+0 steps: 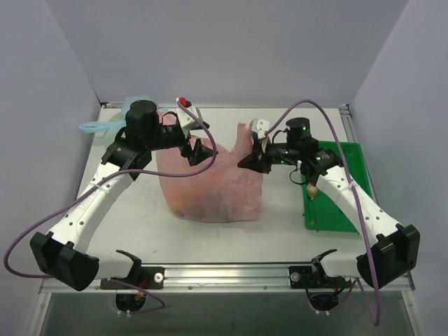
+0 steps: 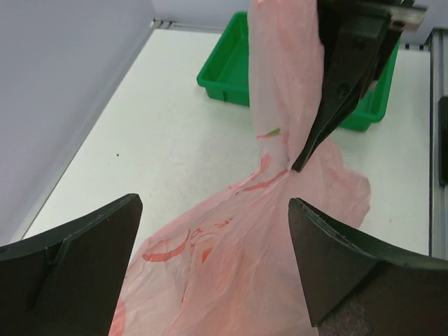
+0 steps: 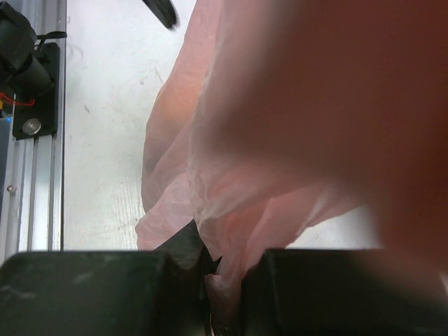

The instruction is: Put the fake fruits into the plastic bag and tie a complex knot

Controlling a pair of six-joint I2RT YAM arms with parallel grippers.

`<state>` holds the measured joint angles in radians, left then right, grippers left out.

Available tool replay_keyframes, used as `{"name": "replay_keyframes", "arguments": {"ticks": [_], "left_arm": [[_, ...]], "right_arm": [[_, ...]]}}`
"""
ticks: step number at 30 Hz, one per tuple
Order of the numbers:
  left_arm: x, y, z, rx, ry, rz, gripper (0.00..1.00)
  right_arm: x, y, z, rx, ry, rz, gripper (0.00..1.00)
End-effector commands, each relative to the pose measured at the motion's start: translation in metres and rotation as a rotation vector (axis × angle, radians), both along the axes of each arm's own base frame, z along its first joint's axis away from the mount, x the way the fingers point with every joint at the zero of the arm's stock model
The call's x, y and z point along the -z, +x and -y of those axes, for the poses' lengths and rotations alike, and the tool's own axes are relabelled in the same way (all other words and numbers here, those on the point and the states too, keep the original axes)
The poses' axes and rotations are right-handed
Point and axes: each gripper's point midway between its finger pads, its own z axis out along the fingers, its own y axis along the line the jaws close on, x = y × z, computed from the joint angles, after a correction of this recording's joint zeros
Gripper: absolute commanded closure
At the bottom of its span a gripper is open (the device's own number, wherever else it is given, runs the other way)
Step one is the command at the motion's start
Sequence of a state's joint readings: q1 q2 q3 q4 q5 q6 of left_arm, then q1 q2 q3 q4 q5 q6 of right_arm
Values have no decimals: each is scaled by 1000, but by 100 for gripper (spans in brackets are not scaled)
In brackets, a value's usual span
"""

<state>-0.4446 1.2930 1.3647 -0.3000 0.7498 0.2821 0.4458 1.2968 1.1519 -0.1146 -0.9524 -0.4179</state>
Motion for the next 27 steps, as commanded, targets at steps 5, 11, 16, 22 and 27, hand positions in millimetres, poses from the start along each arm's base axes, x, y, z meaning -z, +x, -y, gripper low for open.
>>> {"name": "replay_keyframes", "arguments": {"ticks": [5,11,16,22,27], "left_arm": [[37,8,15,153,113,34,3],[72,1,23,236,157,-5,3],[91,-6,24,254,195,-19,44],[132,-22,12,223,260,-59,58],[156,-19,12,136,265,-51,80]], "right_arm": [[-19,-7,1,-102,-9,154,100],[-19,-6,2,-114,-25,181,100],[-14,2,5,-77,-42,165,100],[1,25,11,108,-25,-16,100],[23,25,10,178,6,-139,100]]}}
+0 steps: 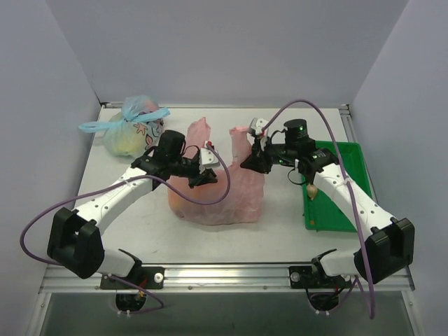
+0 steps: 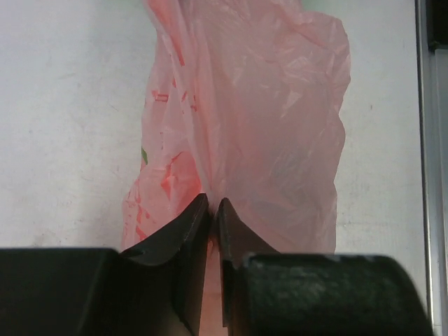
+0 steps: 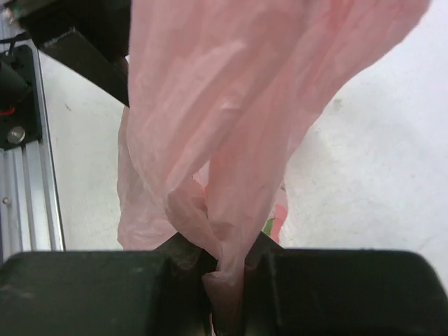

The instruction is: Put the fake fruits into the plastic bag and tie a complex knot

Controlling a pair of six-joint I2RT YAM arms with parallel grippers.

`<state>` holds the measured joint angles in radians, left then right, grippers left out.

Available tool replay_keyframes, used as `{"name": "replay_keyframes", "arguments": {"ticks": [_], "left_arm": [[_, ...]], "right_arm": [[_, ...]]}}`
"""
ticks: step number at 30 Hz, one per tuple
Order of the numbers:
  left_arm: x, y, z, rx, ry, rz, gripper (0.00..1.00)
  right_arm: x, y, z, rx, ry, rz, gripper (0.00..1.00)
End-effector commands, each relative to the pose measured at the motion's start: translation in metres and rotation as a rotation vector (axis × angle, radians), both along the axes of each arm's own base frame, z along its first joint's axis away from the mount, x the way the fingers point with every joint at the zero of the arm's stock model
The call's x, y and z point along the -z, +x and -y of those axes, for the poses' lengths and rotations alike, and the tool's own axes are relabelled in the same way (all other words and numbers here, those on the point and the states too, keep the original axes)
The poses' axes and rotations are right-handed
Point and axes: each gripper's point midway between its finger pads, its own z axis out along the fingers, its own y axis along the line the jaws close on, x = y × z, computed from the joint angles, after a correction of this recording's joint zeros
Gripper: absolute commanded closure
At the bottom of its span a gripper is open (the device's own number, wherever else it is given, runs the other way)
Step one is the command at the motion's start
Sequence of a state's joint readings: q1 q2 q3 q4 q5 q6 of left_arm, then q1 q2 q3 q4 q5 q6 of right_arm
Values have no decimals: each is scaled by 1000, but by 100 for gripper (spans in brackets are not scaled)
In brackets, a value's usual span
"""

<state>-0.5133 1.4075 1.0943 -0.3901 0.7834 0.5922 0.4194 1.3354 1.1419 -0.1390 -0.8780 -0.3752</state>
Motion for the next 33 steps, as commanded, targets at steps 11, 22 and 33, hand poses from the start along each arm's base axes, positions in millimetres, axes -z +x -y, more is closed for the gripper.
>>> {"name": "replay_keyframes", "arguments": {"ticks": [11,22,33], "left_arm": [[40,3,12,-135,21,112,100],[80,-14,17,-157,74,50,100],[93,-21,20,-195,96,-39,100]], "right_arm": [[61,33,-3,347,85,-409,100],[109,53,-9,571,120,-727,100],[141,46,-5,613,79,-805,100]]}}
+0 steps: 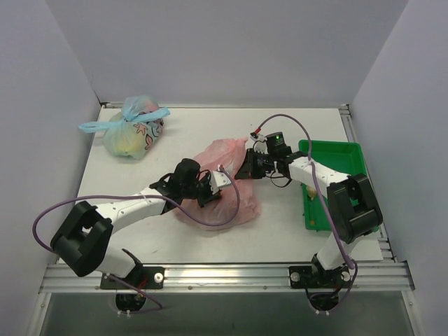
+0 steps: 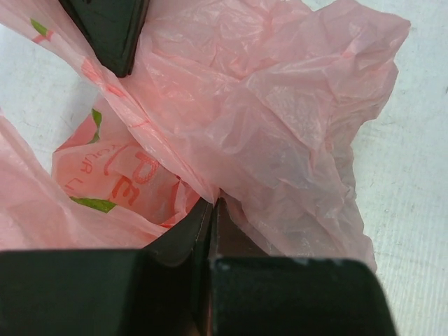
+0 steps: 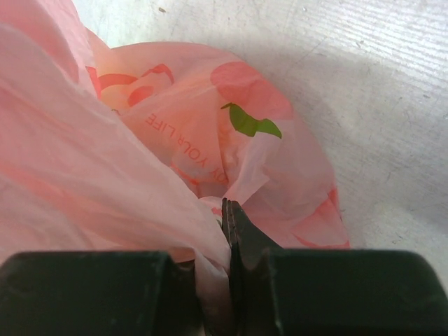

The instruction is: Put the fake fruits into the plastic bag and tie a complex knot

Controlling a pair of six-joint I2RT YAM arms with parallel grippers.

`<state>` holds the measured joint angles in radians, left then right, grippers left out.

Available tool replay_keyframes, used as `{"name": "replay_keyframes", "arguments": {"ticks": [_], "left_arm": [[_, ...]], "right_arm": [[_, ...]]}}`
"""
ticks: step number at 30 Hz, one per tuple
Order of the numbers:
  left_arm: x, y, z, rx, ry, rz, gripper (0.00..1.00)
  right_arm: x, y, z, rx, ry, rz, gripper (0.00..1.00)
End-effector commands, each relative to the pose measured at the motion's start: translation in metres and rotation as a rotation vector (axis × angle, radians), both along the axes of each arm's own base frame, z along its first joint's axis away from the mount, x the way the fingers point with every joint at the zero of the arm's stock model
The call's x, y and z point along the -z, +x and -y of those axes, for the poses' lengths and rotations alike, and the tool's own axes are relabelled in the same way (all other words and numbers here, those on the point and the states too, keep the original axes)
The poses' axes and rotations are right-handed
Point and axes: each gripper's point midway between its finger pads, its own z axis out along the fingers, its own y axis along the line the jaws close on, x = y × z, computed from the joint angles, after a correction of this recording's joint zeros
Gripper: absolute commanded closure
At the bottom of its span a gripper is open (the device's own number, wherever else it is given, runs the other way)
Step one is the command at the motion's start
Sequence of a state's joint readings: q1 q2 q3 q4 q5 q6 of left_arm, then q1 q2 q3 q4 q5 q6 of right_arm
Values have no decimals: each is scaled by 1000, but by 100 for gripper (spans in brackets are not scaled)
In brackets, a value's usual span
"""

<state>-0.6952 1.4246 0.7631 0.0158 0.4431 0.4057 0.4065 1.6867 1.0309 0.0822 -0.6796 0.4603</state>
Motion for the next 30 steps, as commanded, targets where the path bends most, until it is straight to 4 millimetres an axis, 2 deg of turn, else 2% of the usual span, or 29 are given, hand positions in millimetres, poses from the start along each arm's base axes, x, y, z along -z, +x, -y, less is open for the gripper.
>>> {"name": "replay_keyframes", "arguments": {"ticks": [1,2,3,4,6,7,9,12,13,16,17,18,19,20,21,23,25,30], "left_arm": [[-9,-2,8,-30,-31,-48,93],[-14,-5,7,-45,-32,-84,83],[-43,-1,14,-40,-83,-53,75],[-58,-2,16,-39,-111,-45,59],[-106,-5,18,-22,-188,1,45],[-124,-10,19,1,-217,18,36],[-165,-16,15,4,-269,64,28],[-201,-14,3,-52,-301,123,22],[-217,-3,-5,-115,-312,172,20],[-240,16,-14,-177,-331,232,19],[-233,33,-19,-214,-311,213,20],[-230,42,-20,-238,-306,194,20],[-239,51,-22,-273,-329,172,20],[-227,69,-22,-300,-313,126,20],[-229,77,-22,-319,-320,105,21],[-231,90,-11,-307,-341,45,22],[-231,96,-4,-316,-359,-2,23],[-213,107,15,-299,-366,-126,25]], "right_arm": [[-2,7,0,9,-5,52,100],[-7,5,-1,-8,1,66,100],[-9,2,-1,-33,-2,79,100],[-14,0,-4,-55,11,87,100],[-17,0,-3,-75,4,102,100],[-18,0,-3,-90,-1,119,100],[-21,2,-4,-100,-2,122,100],[-26,0,-8,-119,11,126,100],[-27,0,-8,-129,11,136,100],[-32,-2,-12,-150,18,154,100],[-33,-3,-13,-161,20,156,100],[-33,-4,-14,-163,19,155,100],[-34,-4,-15,-169,21,161,100],[-34,-5,-16,-177,17,165,100],[-34,-6,-17,-184,15,169,100],[-35,-7,-18,-192,15,170,100],[-37,-9,-19,-205,13,182,100],[-38,-13,-21,-243,-5,215,100]]}}
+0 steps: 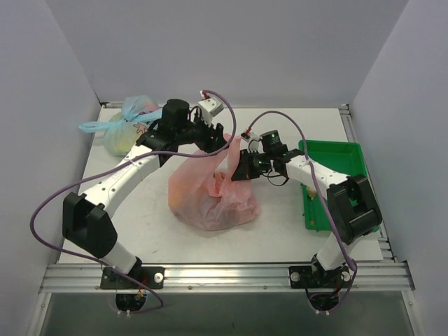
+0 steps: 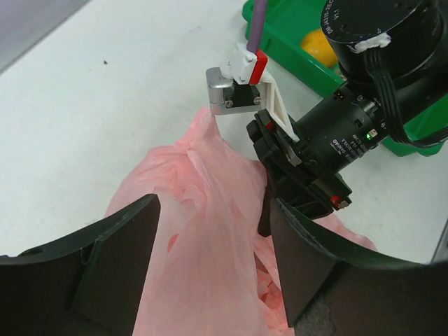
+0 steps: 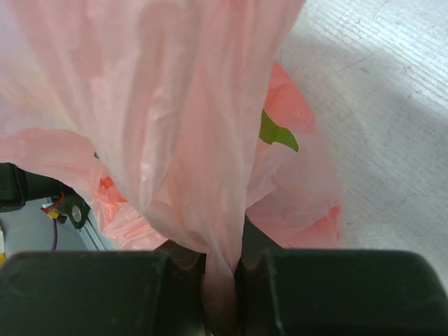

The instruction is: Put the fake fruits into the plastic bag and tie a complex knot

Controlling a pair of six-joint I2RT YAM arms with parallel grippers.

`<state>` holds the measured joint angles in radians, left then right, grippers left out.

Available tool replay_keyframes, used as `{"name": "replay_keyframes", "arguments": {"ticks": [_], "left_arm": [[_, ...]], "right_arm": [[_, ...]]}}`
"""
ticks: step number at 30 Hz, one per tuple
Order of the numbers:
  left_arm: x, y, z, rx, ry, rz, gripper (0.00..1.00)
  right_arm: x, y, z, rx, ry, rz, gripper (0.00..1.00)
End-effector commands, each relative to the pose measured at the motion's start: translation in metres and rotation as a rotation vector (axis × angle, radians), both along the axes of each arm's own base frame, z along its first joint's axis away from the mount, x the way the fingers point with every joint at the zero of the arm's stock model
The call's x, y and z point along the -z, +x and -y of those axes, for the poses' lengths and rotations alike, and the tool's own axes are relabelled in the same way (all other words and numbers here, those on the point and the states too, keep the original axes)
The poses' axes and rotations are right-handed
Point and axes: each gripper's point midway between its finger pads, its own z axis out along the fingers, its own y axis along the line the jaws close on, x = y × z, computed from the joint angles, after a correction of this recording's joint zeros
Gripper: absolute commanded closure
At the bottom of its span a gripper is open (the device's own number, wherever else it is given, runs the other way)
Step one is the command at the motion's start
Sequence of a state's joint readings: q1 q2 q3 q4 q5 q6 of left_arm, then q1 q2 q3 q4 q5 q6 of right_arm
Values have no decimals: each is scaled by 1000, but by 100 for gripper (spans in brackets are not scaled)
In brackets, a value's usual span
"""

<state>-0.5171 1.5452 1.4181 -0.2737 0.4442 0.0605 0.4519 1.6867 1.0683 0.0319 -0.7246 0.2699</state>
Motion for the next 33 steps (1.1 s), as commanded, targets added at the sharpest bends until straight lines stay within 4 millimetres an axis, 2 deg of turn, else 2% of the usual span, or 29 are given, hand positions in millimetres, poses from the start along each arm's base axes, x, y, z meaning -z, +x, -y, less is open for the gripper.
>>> {"name": "replay_keyframes", "arguments": {"ticks": [1,4,11,14,15,17,18,19,21,24,25,27,28,29,30,31,33], "left_arm": [[-31,-5,15,32,-102,-44,25],[-24,5,20,9,-121,-70,25],[0,30,28,-42,-93,-116,33],[7,31,31,-25,-79,-141,36],[10,30,32,-15,-73,-147,47],[12,28,32,-7,-69,-156,63],[12,28,31,-11,-66,-155,77],[9,26,29,-11,-64,-153,82],[5,26,25,-10,-70,-146,100],[-18,20,14,10,-139,-105,100],[-39,11,9,37,-181,-68,100],[-50,6,-5,45,-258,-41,100],[-69,-6,-14,52,-297,8,100],[-77,-11,-17,60,-323,41,100],[-74,-15,-23,58,-331,54,100],[-84,-26,-26,76,-342,80,100],[-84,-36,-30,82,-347,81,100]], "right_arm": [[-33,-1,-8,-63,30,100,100],[-32,-2,-8,-77,26,111,100],[-32,-3,-10,-93,19,130,100],[-33,-1,-10,-93,15,143,100],[-34,0,-10,-93,13,148,100],[-34,1,-9,-93,12,151,100],[-35,2,-9,-94,12,158,100],[-34,3,-9,-93,11,157,100],[-31,1,-7,-91,0,133,100],[-31,5,-4,-79,-6,123,100],[-32,8,-3,-73,-10,122,100],[-32,13,1,-51,-17,106,100],[-34,15,4,-37,-11,84,100],[-42,19,3,-30,2,88,97],[-47,21,4,-25,10,89,92],[-51,23,5,-17,13,84,80],[-72,26,3,-24,40,121,67]]}}
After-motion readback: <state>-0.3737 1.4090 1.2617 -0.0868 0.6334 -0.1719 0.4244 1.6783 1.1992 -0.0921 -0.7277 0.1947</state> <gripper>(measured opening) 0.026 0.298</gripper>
